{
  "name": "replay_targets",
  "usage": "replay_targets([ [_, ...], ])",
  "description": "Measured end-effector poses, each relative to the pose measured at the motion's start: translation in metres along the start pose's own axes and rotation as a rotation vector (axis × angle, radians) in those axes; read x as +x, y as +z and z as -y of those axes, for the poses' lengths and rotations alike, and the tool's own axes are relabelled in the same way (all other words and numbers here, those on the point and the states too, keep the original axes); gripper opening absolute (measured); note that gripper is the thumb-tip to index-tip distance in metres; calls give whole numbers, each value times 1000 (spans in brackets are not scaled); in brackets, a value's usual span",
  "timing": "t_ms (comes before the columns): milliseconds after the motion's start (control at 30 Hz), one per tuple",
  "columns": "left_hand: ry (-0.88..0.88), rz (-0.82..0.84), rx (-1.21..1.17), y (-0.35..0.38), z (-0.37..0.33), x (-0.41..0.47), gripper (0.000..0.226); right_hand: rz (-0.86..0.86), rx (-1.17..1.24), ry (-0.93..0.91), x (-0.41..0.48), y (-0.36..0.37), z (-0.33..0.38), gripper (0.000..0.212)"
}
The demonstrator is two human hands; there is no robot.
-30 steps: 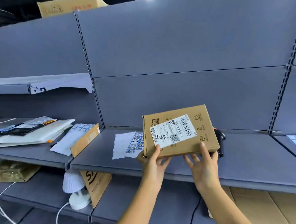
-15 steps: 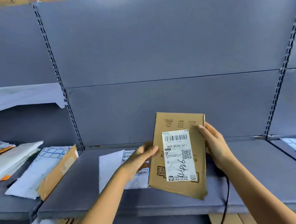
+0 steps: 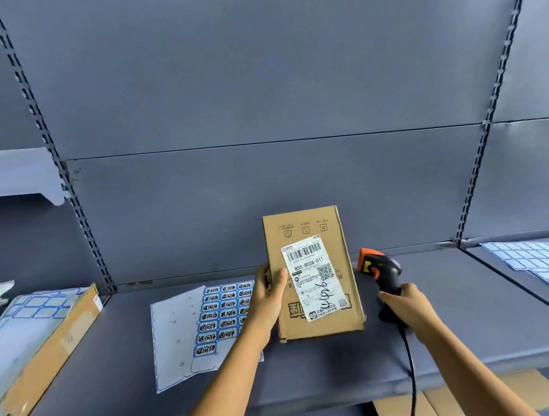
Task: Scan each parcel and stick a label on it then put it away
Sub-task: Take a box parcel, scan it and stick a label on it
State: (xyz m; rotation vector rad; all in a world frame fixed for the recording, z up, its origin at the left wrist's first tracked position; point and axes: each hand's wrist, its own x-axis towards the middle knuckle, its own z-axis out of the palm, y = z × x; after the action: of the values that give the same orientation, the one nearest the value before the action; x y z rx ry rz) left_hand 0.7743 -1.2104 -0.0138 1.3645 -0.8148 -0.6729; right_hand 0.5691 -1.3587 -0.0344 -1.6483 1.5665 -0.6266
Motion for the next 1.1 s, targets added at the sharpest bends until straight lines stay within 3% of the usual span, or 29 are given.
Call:
replay_targets([
  [200,-15,-6,-4,-4,16,14,41,-20,75,95,14,2,3,33],
  [367,-8,13,21,-6,22,27,36,299,791,217,-3,-11,16,2],
  [500,13,-7,28,-3,25,37,32,437,1180,84,-31,-8,28,22],
  [600,23,-21,25,0,25,42,28,471,1103,-75,-51,-9,48,32],
  [733,52,-12,21,-1,27,52,41,313,699,-253,-77,-2,73,32],
  [833,56,-3,0,-1,31,58,51,270,533,-281,-93,12,78,31],
  [967,64,29,-6,-2,32,61,34,218,456,-291,-101,25,73,31],
  [1100,75,52,-15,-3,31,59,34,180,457,-292,-105,25,70,31],
])
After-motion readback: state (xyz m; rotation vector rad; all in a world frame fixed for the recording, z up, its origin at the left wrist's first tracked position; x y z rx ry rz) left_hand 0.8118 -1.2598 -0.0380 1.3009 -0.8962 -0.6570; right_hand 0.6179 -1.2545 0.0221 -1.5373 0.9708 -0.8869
